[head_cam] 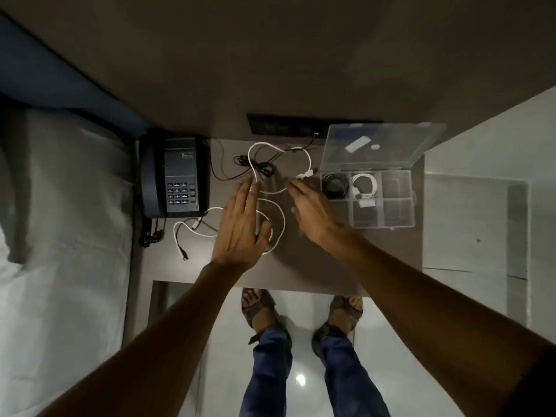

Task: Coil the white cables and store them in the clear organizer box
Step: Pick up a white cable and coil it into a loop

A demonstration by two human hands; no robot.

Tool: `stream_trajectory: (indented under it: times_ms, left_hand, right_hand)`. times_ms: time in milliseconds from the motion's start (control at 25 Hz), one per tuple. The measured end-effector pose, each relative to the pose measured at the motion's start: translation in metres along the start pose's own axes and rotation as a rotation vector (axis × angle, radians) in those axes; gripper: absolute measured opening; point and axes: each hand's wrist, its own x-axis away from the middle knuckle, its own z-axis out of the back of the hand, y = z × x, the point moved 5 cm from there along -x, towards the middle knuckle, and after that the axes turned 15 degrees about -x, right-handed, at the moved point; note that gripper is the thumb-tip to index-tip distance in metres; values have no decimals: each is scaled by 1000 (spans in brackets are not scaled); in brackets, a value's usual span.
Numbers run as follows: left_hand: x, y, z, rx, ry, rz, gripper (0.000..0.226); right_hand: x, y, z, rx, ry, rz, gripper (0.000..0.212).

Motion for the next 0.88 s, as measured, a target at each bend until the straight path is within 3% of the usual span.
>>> stream_trajectory:
  times_ms: [200, 360, 480, 680, 760, 880]
  left_hand:
    - [-13, -15, -19, 27, 33, 3, 79]
    - [-21, -15, -16, 24, 32, -11, 85]
    - [-28, -7, 2, 11, 65, -9, 86]
    - [-28, 10, 78, 81, 110, -120, 22]
    - [-18, 16, 118, 203, 64, -178, 12]
    - [5, 29, 191, 527, -68, -134, 15]
  right_hand:
    - [-36, 2, -24, 306, -51, 108, 55]
    - [-35, -9, -9, 308, -3, 156, 38]
    - [-23, -35, 18, 78, 74, 202, 27]
    - [24, -66, 98, -244, 252, 214, 18]
    - [51, -60, 132, -541, 168, 58, 17]
    - [114, -69, 182, -957, -158, -112, 21]
